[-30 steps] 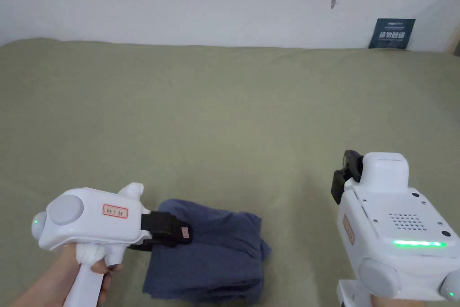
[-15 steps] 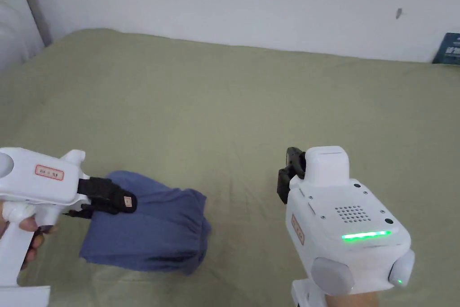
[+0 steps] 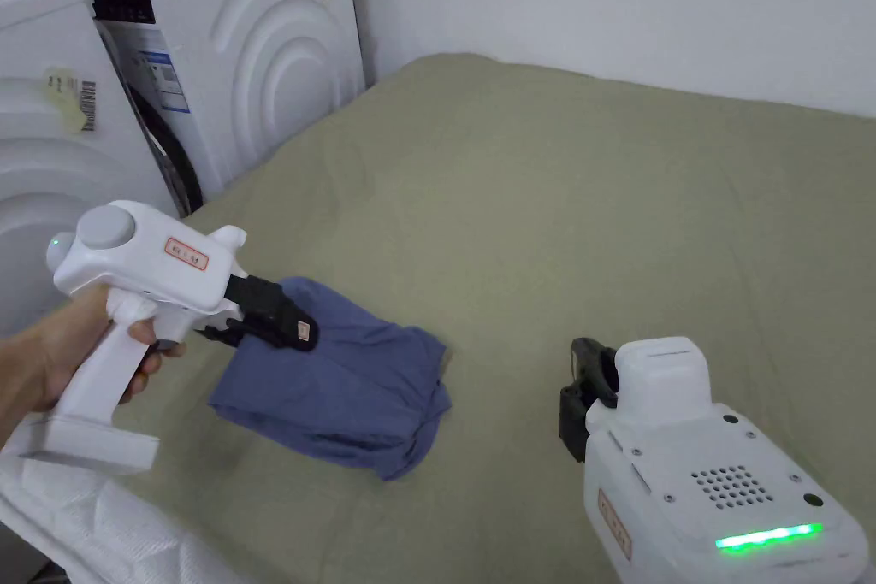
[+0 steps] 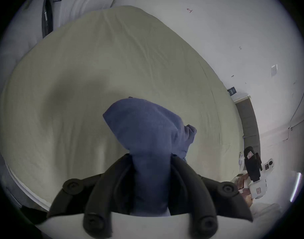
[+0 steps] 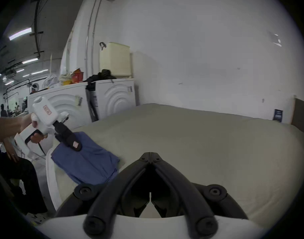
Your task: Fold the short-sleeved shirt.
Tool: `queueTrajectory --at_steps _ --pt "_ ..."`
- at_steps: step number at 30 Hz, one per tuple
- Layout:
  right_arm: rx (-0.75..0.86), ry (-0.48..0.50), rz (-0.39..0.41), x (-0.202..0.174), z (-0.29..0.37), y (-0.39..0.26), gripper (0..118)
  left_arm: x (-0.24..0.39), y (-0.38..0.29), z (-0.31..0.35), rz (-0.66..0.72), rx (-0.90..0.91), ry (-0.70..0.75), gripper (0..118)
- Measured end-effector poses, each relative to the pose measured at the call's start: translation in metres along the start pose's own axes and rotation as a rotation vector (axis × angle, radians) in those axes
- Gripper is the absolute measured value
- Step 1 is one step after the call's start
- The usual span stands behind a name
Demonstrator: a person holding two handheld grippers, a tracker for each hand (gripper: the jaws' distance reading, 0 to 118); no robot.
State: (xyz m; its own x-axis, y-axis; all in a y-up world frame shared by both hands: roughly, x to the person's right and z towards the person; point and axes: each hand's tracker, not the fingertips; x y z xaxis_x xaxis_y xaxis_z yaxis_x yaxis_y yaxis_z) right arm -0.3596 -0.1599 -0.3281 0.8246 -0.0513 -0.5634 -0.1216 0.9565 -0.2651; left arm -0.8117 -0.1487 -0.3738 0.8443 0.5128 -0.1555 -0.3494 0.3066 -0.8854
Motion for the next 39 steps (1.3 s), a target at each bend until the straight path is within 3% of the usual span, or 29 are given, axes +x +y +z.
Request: queueTrajectory --at_steps 5,10,13,14,16,19,20,21,22,23,26,31,34,36,39 --pt "-0.042 0.02 0.012 -0.006 -0.019 -0.015 0 -0.004 0.036 -0.022 -0.108 -0.104 0.036 27" --pt "-0.074 0.028 0.002 -0.004 -0.03 -0.023 0 -0.011 0.048 -0.034 -0.123 -0.126 0.071 31" --pt "-0.073 0.028 0.004 -0.003 -0.028 -0.024 0 -0.012 0.046 -0.03 -0.127 -0.047 0.15 118" --pt "-0.077 0.027 -0.002 -0.001 -0.026 -0.024 0 -0.01 0.045 -0.027 -0.147 -0.036 0.164 118" --pt "-0.078 0.028 -0.016 0.003 -0.018 -0.022 0 -0.007 0.039 -0.008 -0.159 0.049 0.147 116" --pt "-0.071 0.02 -0.024 0.013 0.001 -0.016 0 0.025 0.018 0.01 -0.196 0.161 0.311 109" --pt "-0.065 0.012 -0.023 0.017 0.008 -0.013 0 0.042 0.009 0.014 -0.239 0.207 0.395 91" --pt "-0.06 0.002 -0.022 0.022 0.016 -0.01 0 0.057 -0.001 0.018 -0.268 0.233 0.414 64" --pt "-0.055 -0.007 -0.022 0.03 0.026 -0.006 0 0.074 -0.013 0.021 -0.291 0.249 0.386 26" --pt "-0.049 -0.028 -0.029 0.038 0.037 -0.003 0 0.091 -0.023 0.021 -0.306 0.279 0.368 4" --pt "-0.047 -0.069 -0.043 0.069 0.072 0.007 0 0.155 -0.063 0.011 -0.383 0.311 0.371 5" --pt "-0.024 -0.19 -0.056 0.128 0.149 0.024 0 0.261 -0.123 -0.013 -0.415 0.44 0.149 4" --pt "-0.021 -0.268 -0.021 0.16 0.197 0.031 0 0.334 -0.161 -0.032 -0.388 0.589 0.132 4" --pt "0.001 -0.332 -0.008 0.18 0.228 0.034 0 0.386 -0.191 -0.047 -0.451 0.689 0.173 4" --pt "0.026 -0.403 -0.041 0.208 0.271 0.042 0 0.446 -0.222 -0.063 -0.497 0.728 0.163 4"
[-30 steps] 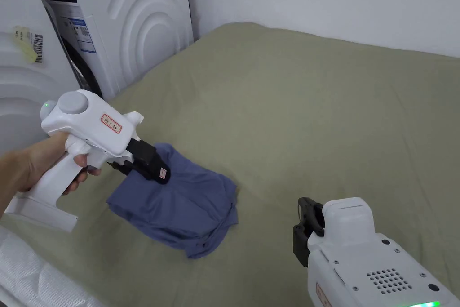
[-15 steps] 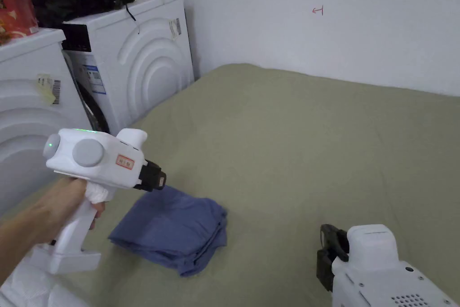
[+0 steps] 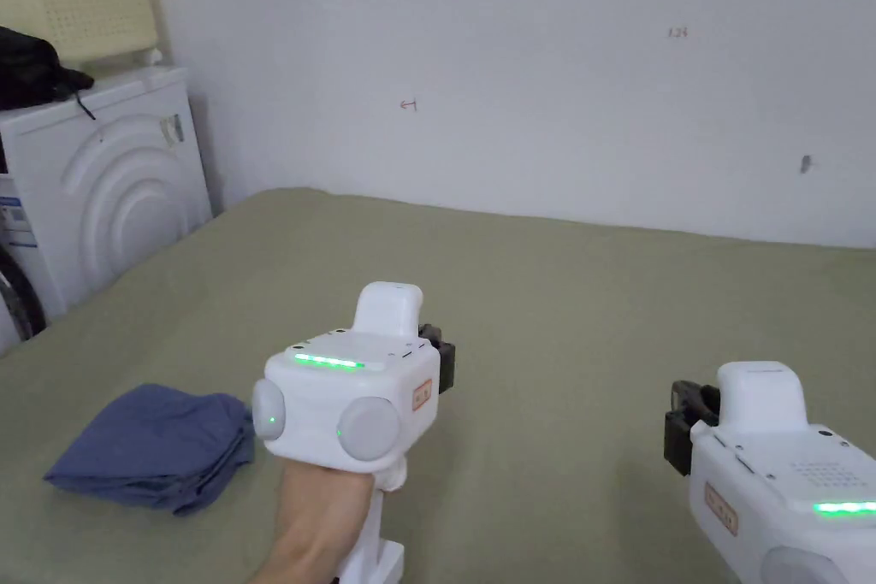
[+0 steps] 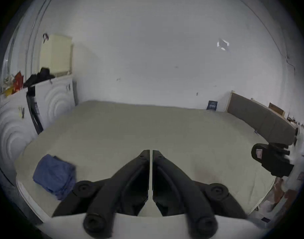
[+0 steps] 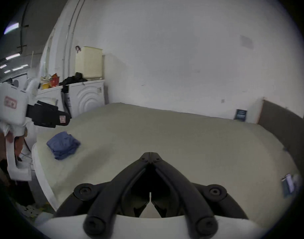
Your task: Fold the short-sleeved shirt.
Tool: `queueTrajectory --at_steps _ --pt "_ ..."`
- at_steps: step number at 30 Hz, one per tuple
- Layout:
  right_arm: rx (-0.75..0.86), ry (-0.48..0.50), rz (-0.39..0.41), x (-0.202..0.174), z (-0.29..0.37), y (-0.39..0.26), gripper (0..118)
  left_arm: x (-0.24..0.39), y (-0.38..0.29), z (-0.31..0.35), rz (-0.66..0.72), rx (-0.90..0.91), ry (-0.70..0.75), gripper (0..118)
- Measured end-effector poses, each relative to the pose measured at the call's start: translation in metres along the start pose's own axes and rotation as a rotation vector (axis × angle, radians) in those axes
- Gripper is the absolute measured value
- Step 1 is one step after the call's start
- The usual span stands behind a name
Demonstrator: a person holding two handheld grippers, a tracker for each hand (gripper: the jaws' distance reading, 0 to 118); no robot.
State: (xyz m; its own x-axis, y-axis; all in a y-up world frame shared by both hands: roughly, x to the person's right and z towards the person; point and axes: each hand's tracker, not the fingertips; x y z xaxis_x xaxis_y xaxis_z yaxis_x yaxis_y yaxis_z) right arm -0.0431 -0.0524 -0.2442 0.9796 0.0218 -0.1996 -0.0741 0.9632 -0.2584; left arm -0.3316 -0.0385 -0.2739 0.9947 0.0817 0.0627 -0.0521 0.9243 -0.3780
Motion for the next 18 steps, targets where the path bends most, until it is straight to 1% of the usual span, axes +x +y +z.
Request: queueTrajectory --at_steps 1,3,5,6,8,9,11,13,18 --pt "0.015 -0.04 0.002 0.013 0.01 0.003 0 0.018 0.001 0.003 0.003 0.022 -0.023 4" --pt "0.029 -0.079 0.014 0.035 0.026 0.006 0 0.047 0.005 0.012 0.003 0.078 -0.033 4" --pt "0.04 -0.139 0.032 0.052 0.041 0.01 0 0.072 0.011 0.022 -0.036 0.154 0.004 4" --pt "0.051 -0.149 0.026 0.059 0.048 0.011 0 0.081 0.012 0.026 -0.045 0.193 0.022 4" --pt "0.065 -0.182 -0.004 0.071 0.059 0.014 0 0.094 0.017 0.029 -0.075 0.201 0.007 4" --pt "0.07 -0.186 -0.011 0.074 0.062 0.015 0 0.1 0.017 0.031 -0.081 0.194 0.006 4" --pt "0.095 -0.234 -0.031 0.078 0.068 0.017 0 0.104 0.018 0.033 -0.099 0.195 -0.007 4" --pt "0.102 -0.248 -0.044 0.079 0.07 0.019 0 0.107 0.017 0.034 -0.111 0.205 0.036 4" --pt "0.107 -0.246 -0.049 0.074 0.064 0.019 0 0.094 0.019 0.034 -0.075 0.181 0.048 4"
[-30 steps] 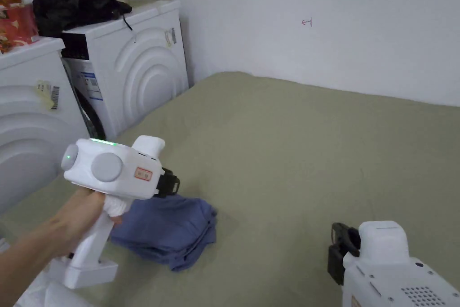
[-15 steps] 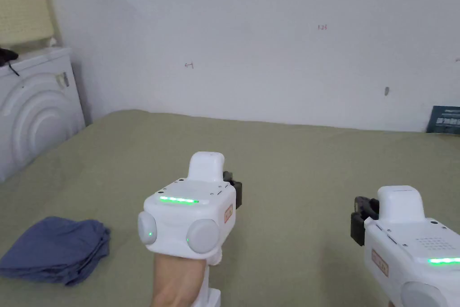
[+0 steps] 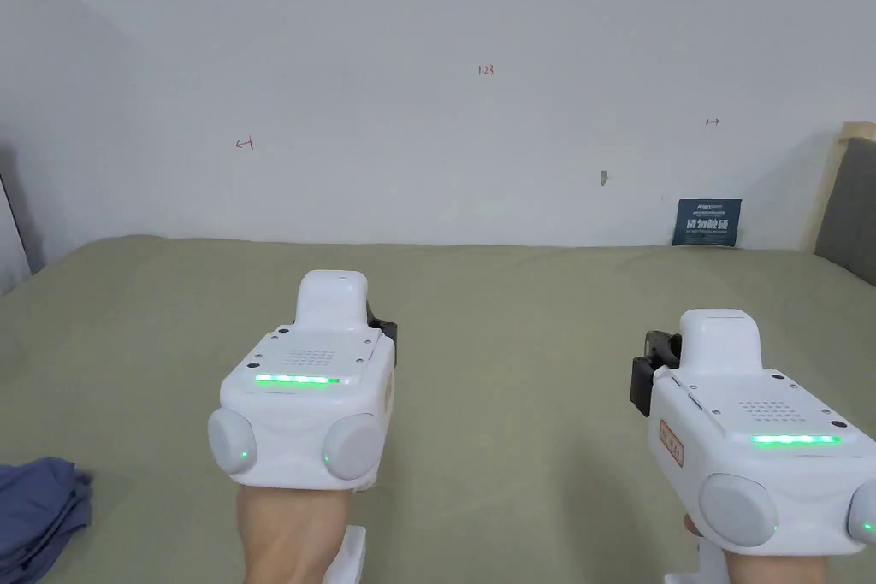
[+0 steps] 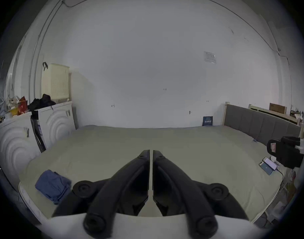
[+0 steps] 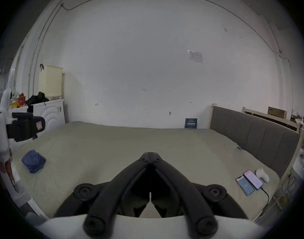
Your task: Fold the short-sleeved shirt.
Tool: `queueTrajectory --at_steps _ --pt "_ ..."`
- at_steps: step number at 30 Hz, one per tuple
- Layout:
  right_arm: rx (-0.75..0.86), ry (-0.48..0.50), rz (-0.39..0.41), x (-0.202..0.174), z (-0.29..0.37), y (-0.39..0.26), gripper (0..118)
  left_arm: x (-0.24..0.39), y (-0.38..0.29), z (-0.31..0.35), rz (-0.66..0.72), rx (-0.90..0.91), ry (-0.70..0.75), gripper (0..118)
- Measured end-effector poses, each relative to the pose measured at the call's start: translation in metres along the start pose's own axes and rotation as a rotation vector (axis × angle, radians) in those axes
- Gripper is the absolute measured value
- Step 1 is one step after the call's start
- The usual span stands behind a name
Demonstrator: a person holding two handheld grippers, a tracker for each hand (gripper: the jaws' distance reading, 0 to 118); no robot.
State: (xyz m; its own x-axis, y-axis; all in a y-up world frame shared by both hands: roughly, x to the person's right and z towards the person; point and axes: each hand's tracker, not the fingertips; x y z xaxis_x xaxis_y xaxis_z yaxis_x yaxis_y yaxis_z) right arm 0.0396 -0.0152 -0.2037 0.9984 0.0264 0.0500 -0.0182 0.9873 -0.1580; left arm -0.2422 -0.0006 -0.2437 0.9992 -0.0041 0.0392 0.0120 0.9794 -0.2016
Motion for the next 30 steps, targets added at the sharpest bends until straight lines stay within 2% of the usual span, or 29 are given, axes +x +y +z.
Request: queueTrajectory --at_steps 11,12,13,14,15,16,17,18,19,30 --pt "0.037 0.028 -0.004 -0.024 -0.011 0.013 0 -0.007 0.009 0.005 -0.031 0.013 -0.01 5" --pt "0.043 0.026 -0.002 -0.024 -0.011 0.014 0 -0.006 0.009 0.005 -0.033 0.016 -0.007 10" --pt "0.049 0.024 -0.002 -0.023 -0.01 0.015 4 -0.005 0.01 0.004 -0.034 0.018 -0.002 23" --pt "0.054 0.022 -0.002 -0.023 -0.01 0.015 31 -0.006 0.01 0.002 -0.032 0.02 0.002 62" --pt "0.062 0.014 0.002 -0.023 -0.01 0.016 70 -0.007 0.01 -0.001 -0.028 0.019 0.008 101" --pt "0.061 0.01 0.006 -0.023 -0.012 0.018 108 -0.006 0.011 -0.004 -0.02 0.005 0.031 118" --pt "0.041 0.017 0.005 -0.021 -0.014 0.019 116 -0.008 0.009 -0.008 0.001 0.0 0.035 118" --pt "0.016 0.034 0.002 -0.019 -0.013 0.02 116 -0.008 0.007 0.0 -0.005 0.018 0.031 118" --pt "0.082 0.01 -0.004 -0.019 -0.007 0.023 118 -0.005 0.006 -0.001 0.002 0.004 0.019 118" --pt "0.084 -0.004 0.012 -0.016 -0.008 0.025 118 -0.006 0.013 0.005 -0.016 0.016 0.005 118"
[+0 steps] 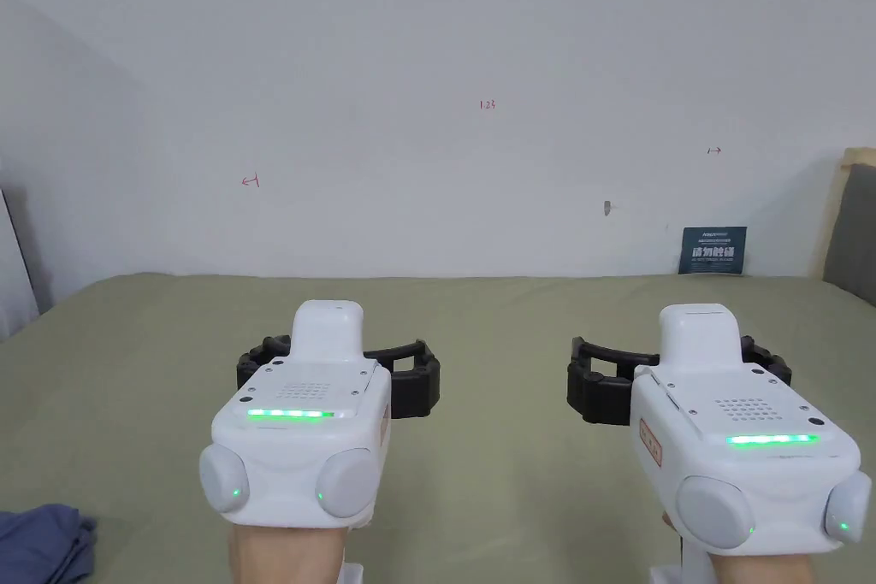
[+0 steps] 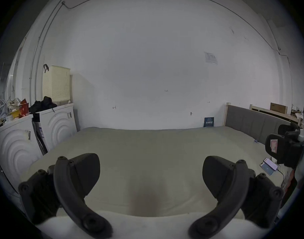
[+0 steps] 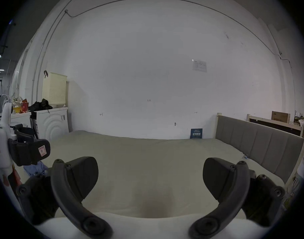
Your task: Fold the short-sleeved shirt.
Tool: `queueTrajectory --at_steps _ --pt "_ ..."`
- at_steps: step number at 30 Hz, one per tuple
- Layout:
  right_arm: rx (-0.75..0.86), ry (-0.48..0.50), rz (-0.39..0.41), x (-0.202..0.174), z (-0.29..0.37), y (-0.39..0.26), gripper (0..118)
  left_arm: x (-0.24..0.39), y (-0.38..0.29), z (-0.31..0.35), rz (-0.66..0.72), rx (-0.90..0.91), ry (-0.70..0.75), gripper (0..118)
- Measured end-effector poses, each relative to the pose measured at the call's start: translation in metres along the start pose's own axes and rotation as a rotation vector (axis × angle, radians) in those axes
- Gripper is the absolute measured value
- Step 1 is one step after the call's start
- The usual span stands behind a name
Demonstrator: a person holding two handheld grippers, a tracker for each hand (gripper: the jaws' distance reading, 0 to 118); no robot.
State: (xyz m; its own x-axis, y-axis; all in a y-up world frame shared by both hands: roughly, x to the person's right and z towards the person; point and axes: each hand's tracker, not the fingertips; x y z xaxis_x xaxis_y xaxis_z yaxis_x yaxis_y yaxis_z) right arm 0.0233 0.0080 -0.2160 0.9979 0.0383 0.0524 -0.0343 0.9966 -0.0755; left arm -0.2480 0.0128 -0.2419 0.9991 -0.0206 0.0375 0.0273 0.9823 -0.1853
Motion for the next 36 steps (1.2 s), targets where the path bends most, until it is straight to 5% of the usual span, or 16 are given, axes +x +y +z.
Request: queueTrajectory --at_steps 7,13,21,25,31,36 --pt "-0.006 0.014 -0.033 0.004 0.001 -0.002 118 0.001 0.005 0.002 -0.018 0.007 -0.022 118" --pt "-0.043 0.014 0.039 -0.001 0.0 -0.002 118 0.001 0.007 0.005 -0.009 0.009 -0.028 118" --pt "-0.032 0.018 0.037 -0.002 0.001 0.007 118 0.0 0.01 0.006 -0.004 -0.008 -0.037 118" --pt "-0.072 0.099 0.033 0.0 -0.002 0.009 118 0.0 0.01 0.004 -0.002 -0.014 -0.038 118" --pt "-0.101 -0.069 0.063 -0.012 -0.011 0.005 118 0.0 0.008 0.001 -0.001 -0.046 -0.058 118" --pt "-0.066 -0.008 0.043 -0.011 -0.005 0.007 118 0.001 0.01 0.001 -0.015 -0.046 -0.047 118"
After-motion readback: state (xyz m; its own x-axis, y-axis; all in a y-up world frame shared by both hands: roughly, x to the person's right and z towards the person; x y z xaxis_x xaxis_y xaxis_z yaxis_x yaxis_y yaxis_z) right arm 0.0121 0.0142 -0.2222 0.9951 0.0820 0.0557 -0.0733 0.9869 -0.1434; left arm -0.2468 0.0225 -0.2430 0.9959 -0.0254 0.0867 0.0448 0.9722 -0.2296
